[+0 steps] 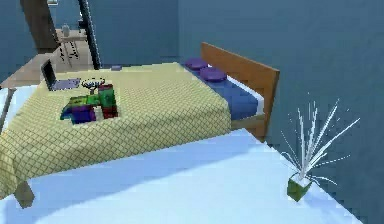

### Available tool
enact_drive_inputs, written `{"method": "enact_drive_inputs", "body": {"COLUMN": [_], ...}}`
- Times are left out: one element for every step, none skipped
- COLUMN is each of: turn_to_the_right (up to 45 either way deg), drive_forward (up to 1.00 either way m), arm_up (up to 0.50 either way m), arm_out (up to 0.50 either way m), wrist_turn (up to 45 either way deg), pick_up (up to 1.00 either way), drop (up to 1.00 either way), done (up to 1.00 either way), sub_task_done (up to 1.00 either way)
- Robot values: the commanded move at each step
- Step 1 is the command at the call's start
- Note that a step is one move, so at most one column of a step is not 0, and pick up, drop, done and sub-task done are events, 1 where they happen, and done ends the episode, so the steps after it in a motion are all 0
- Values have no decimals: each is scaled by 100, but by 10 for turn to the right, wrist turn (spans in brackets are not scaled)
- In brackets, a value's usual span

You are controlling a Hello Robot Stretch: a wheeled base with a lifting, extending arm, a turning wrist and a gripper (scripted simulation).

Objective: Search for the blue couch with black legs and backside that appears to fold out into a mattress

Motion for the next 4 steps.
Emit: {"method": "enact_drive_inputs", "body": {"turn_to_the_right": [450, 300, 0, -450], "drive_forward": [0, 0, 10, 0], "arm_up": [0, 0, 0, 0], "arm_out": [0, 0, 0, 0], "wrist_turn": [0, 0, 0, 0], "pick_up": [0, 0, 0, 0], "drop": [0, 0, 0, 0], "done": [0, 0, 0, 0], "sub_task_done": [0, 0, 0, 0]}}
